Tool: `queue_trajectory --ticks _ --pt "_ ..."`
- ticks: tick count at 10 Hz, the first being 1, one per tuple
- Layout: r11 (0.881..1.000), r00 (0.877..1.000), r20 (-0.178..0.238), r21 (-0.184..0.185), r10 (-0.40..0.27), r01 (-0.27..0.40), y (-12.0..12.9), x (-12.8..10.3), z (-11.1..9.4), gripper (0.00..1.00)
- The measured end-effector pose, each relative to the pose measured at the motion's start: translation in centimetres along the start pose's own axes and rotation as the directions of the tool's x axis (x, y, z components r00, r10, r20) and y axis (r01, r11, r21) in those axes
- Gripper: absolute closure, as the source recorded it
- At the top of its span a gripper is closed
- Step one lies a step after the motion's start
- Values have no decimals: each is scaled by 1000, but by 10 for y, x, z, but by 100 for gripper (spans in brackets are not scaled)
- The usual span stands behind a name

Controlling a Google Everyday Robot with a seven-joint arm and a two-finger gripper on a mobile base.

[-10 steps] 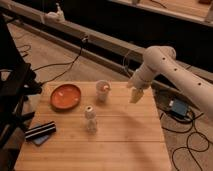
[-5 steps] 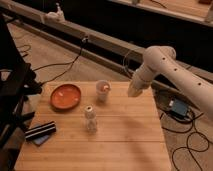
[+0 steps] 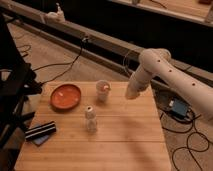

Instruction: Knock the bottle over

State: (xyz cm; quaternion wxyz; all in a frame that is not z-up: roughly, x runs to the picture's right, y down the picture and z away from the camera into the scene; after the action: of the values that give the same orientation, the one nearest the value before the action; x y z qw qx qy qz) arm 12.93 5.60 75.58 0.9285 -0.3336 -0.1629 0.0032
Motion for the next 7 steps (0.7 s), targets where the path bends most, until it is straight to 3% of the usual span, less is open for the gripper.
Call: queue_trajectory --ticks 3,5,7 --pt "992 996 68 -110 -53 60 17 -26 40 100" --pt "974 987 125 -188 -102 125 25 -52 65 100" --pt "952 971 192 -244 -140 186 35 -77 76 100"
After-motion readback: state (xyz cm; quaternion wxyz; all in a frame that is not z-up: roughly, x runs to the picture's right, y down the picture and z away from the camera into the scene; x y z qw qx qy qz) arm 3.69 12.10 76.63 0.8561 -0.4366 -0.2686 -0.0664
